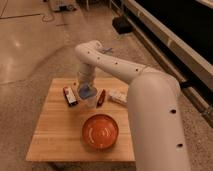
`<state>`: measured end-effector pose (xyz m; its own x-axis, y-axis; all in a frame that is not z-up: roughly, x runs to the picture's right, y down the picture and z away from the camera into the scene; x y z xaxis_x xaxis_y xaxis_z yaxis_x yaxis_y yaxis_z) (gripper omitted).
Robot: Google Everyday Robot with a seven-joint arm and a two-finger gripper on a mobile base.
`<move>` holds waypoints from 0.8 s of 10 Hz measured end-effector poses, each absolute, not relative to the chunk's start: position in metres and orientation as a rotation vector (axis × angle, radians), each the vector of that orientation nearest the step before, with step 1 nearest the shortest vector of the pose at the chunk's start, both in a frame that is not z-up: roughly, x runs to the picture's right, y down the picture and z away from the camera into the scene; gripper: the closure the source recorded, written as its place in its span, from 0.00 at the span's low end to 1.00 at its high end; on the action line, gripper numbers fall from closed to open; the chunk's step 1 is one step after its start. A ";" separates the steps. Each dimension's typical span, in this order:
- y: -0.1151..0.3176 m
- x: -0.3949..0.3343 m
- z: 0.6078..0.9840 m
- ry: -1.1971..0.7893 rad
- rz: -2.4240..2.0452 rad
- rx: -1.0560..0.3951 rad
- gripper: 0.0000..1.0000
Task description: Place the white sponge in the ceramic cup
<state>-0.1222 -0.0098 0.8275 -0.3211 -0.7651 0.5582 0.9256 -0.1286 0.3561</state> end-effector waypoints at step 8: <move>-0.017 -0.097 0.833 -0.726 -1.742 -0.332 0.21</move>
<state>-0.0966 -0.0173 0.8331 -0.2982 -0.7676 0.5674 0.9433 -0.1463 0.2980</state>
